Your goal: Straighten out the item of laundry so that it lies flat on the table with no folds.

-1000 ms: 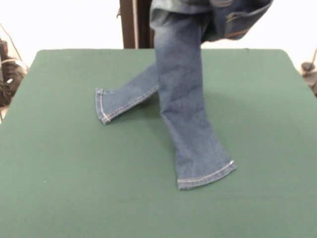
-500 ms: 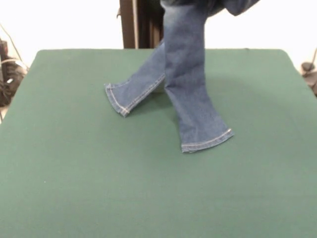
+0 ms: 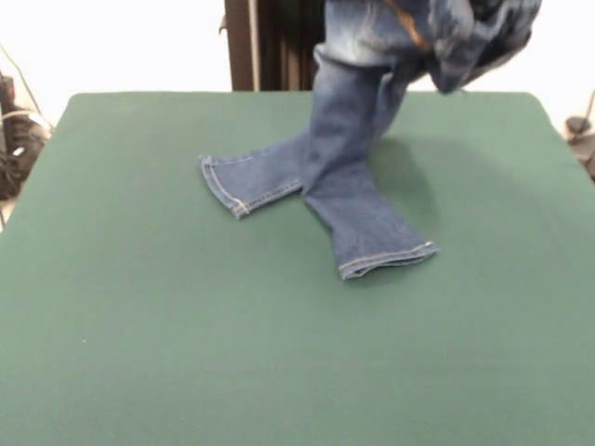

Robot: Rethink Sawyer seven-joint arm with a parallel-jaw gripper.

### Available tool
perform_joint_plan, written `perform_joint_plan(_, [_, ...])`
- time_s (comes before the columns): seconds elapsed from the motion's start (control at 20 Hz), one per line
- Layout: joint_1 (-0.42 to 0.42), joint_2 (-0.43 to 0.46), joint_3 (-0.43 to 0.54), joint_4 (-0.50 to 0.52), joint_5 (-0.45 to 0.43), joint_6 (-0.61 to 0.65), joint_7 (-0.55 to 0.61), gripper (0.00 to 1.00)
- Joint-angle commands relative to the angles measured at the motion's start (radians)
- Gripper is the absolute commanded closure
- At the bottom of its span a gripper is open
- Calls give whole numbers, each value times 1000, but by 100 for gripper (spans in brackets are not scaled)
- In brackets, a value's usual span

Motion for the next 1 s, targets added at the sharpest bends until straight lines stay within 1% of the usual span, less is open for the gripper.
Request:
perform_joint_plan(0.05, [224, 59, -380, -57, -137, 109, -128, 100])
perform_joint_plan(0.2, [272, 87, -433, -74, -166, 79, -105, 100])
perform_joint_plan(0.35, [321, 107, -465, -99, -194, 11, -64, 100])
perform_joint_plan(0.55, [395, 115, -514, -161, -237, -51, -18, 100])
perform_joint_plan(0.6, [408, 113, -525, -172, -257, -71, -9, 100])
perform_joint_plan(0.65, [448, 114, -564, -199, -307, -110, 26, 100])
perform_joint_plan(0.85, [553, 134, -668, -278, -431, -200, 115, 100])
perform_joint_plan(1.0, [607, 135, -722, -328, -486, -246, 160, 100])
